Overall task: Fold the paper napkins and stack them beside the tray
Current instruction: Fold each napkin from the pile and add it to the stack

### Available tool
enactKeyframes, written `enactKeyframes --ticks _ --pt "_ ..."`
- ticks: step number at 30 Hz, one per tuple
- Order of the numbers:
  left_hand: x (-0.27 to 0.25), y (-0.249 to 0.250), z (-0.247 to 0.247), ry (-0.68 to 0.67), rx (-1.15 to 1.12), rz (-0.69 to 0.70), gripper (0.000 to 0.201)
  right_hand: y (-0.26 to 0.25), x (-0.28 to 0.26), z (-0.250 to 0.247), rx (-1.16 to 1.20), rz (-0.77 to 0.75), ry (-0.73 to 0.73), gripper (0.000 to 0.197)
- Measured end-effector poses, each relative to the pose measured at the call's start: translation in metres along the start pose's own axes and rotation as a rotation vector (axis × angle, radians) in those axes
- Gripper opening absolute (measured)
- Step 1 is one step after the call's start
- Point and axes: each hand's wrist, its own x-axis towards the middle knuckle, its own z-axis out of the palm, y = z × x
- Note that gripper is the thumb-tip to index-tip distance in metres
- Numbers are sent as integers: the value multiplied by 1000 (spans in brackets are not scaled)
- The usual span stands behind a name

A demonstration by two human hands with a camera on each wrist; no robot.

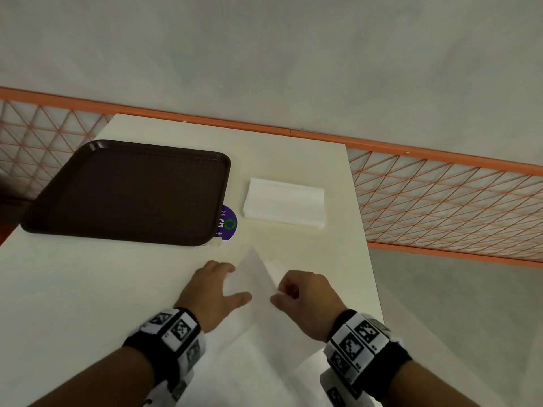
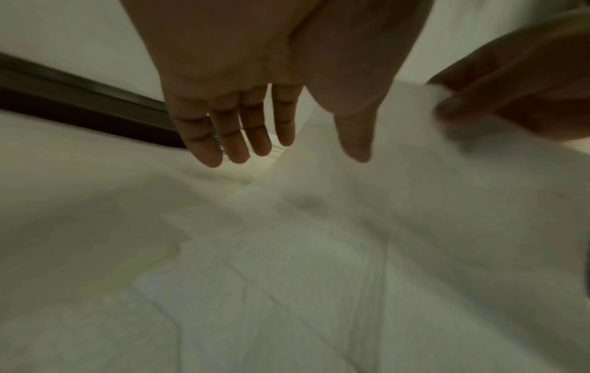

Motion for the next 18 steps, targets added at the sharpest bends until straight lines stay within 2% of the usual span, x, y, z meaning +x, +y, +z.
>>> enactKeyframes --ticks 3,5,8,11,14,18 --pt "6 -5 -17 -50 -290 -72 84 -15 -3 -13 138 -143 -18 23" --pt "9 -8 -25 -97 -515 -133 79 -15 -2 -25 369 -141 51 21" --pt "6 -3 -30 -161 -778 -303 50 -2 -1 -40 727 1 188 14" --pt "0 4 -22 -274 -981 -413 38 22 -1 -41 984 175 266 11" --pt "-1 9 -9 -257 -1086 -415 28 49 0 -26 1014 327 326 12" --pt "5 14 -1 -125 -1071 -402 20 68 0 -8 981 419 366 15"
